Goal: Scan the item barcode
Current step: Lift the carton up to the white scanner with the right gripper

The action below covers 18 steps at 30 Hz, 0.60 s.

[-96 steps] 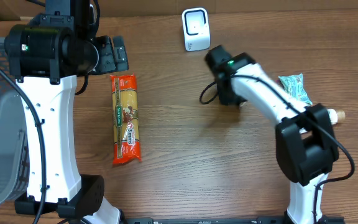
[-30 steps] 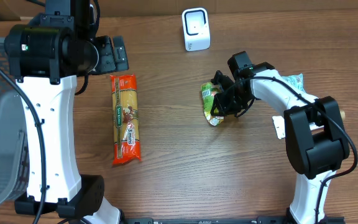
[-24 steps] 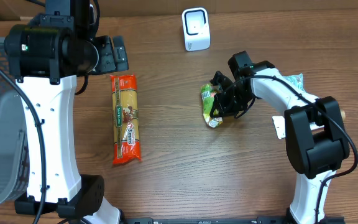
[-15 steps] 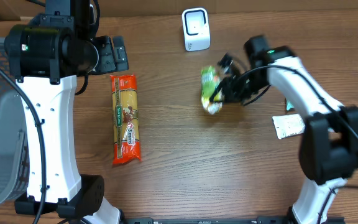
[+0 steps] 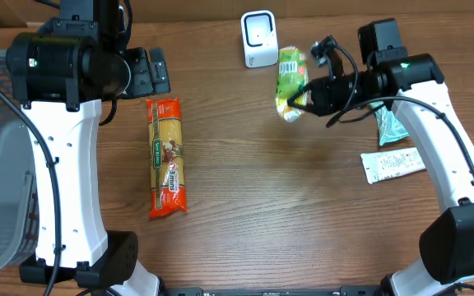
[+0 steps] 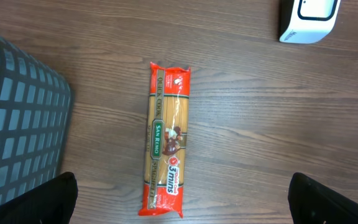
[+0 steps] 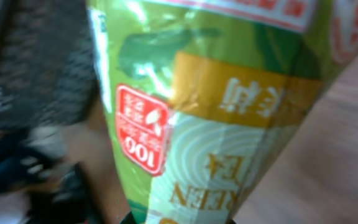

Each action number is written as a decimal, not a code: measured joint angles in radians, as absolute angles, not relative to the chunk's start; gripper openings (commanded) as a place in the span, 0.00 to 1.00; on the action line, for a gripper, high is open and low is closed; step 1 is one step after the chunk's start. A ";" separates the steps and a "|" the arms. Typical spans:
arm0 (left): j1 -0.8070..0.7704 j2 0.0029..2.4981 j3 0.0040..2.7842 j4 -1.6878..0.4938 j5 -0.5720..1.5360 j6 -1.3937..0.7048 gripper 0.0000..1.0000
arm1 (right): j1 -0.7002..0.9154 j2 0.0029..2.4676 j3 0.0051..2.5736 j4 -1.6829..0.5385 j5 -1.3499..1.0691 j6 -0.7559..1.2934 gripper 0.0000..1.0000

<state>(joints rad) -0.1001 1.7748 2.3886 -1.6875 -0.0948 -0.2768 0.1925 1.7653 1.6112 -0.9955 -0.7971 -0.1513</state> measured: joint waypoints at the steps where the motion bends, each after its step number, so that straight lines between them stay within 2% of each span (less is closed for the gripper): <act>1: -0.100 1.775 2.389 -1.688 -0.095 -0.277 1.00 | 0.200 1.766 1.621 -0.987 -0.733 -0.122 0.03; 9: -0.100 1.775 2.389 -1.687 -0.095 -0.277 1.00 | 0.355 1.797 1.870 -0.915 -0.186 -0.035 0.04; 13: -0.100 1.775 2.389 -1.688 -0.095 -0.277 1.00 | 0.462 1.822 1.903 -0.769 0.133 -0.092 0.04; 18: -0.100 1.775 2.389 -1.688 -0.095 -0.277 1.00 | 0.525 2.008 1.911 -0.508 0.451 -0.244 0.04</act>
